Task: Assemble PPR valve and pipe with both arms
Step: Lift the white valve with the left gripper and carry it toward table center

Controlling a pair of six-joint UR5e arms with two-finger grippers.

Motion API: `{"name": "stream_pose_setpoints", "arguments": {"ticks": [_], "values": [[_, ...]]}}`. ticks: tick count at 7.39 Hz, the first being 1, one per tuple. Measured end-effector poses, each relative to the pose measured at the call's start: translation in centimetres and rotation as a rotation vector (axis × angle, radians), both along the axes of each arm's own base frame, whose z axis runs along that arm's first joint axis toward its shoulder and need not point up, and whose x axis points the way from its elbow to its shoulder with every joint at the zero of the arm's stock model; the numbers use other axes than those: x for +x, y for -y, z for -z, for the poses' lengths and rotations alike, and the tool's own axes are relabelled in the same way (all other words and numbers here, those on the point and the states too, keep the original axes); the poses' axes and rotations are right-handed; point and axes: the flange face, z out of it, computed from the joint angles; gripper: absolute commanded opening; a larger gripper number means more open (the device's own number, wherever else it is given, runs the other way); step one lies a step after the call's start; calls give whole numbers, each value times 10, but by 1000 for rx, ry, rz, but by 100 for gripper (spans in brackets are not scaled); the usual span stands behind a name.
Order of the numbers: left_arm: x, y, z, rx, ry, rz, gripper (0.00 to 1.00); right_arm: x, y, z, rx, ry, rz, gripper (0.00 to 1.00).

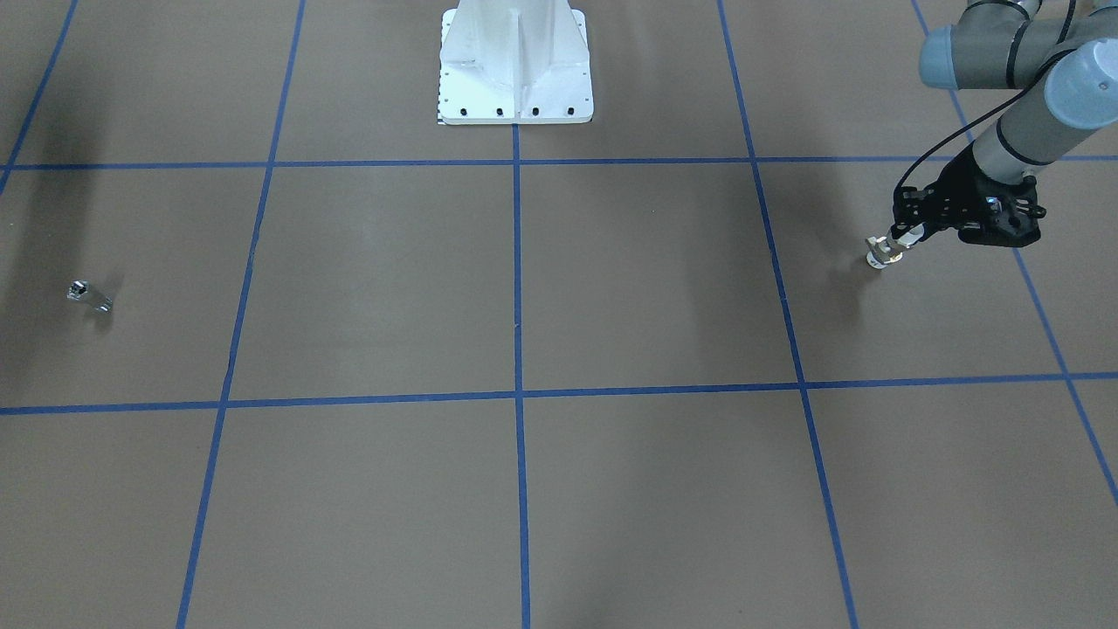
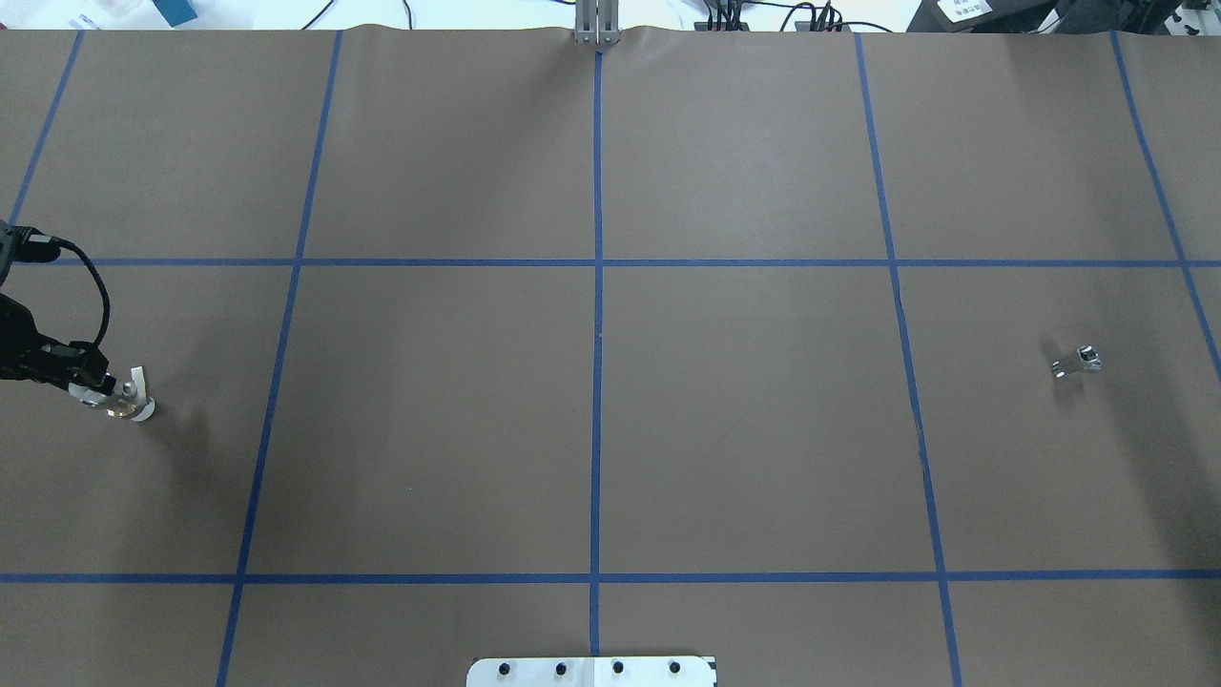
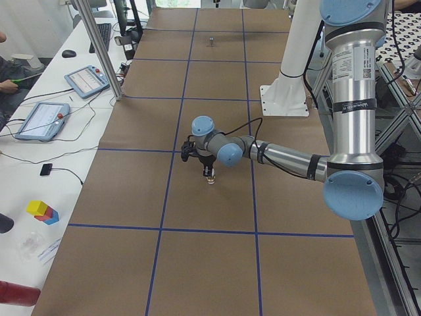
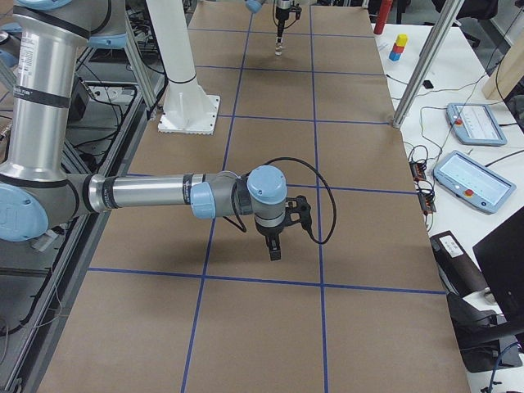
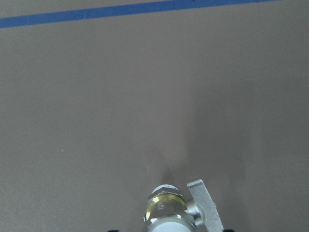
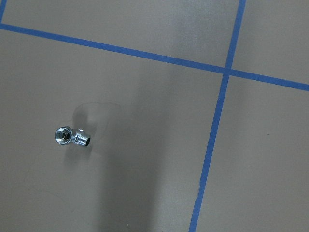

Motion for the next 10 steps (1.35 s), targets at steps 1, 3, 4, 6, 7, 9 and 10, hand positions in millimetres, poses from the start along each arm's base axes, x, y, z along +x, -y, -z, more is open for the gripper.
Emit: {"name": "stream_pose_setpoints", "arguments": {"ticks": [1,3,4,6,7,9,10], "values": [[3,2,25,-15,-33,10,0,0,0,1,2,-1,0,100],[34,26,116,-50,-93,80,0,0,0,1,4,-1,1,100],[75,35,175,-66,-97,98,0,0,0,0,4,-1,1,100],[158,36,279,-35,-46,110,0,0,0,0,5,-1,1,100],[194,42,320,-26,-24,122,0,0,0,0,6,0,1,100],[270,76,389,-19,3,162,0,0,0,1,7,2,2,100],[302,95,413,-21,11,176,0,-1,1,1,7,2,4,100]]}}
